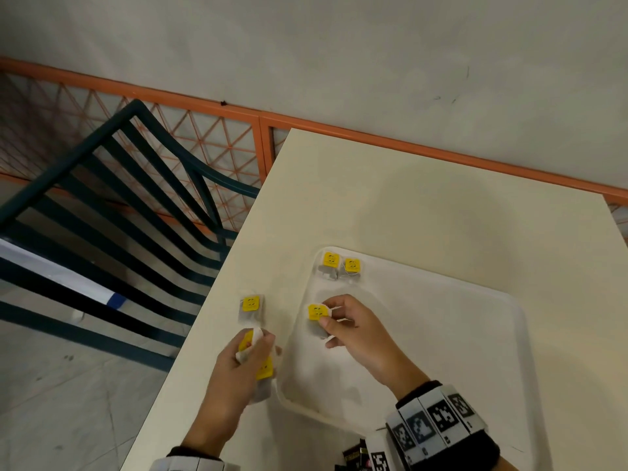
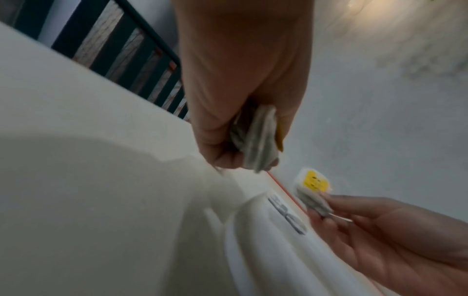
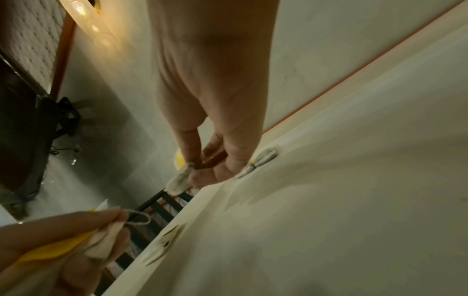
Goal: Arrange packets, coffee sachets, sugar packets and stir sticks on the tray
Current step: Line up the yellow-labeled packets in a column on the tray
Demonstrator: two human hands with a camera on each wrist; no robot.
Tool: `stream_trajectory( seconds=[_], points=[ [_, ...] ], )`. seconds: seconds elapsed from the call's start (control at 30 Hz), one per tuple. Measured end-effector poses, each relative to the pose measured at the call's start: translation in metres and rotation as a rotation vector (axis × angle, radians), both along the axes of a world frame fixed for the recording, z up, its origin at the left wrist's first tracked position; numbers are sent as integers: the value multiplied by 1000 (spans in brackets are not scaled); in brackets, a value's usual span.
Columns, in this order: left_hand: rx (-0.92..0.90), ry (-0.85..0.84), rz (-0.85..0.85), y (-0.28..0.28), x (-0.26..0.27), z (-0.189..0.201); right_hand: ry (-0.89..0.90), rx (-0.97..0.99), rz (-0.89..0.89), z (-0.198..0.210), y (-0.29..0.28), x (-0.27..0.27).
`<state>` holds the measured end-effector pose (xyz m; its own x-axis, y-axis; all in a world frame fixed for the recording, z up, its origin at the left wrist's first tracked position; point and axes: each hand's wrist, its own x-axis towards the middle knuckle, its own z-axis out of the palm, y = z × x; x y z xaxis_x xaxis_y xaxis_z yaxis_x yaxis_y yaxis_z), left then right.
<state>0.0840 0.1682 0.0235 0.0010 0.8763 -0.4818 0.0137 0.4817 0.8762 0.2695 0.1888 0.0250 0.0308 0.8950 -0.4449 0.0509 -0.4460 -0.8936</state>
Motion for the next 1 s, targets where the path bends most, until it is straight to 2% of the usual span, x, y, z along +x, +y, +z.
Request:
stream_trajectory(
  seconds=[0.13,0.3,0.47,0.6,0.83,0.93,1.0],
  points=[
    [136,319,-10,24,-18,-8,-66,-53,-182,-9,8,8],
    [270,746,-168,61,-20,-15,-147,-50,-360,-28,28,4],
    [260,904,-211,71,-20,-33,-297,-3,-344,-40,43,-7],
    [260,897,-183,70,-15,-34,-416,52,-321,-42,45,-10],
    [261,693,-108,60,-16,-28,-505,97,-293,-45,49,-12],
    [191,565,-56,56,-18,-21,-513,128,-290,-39,46,-13],
    [128,402,9,54,-18,-13,-509,166,-255,-32,41,-15]
  ],
)
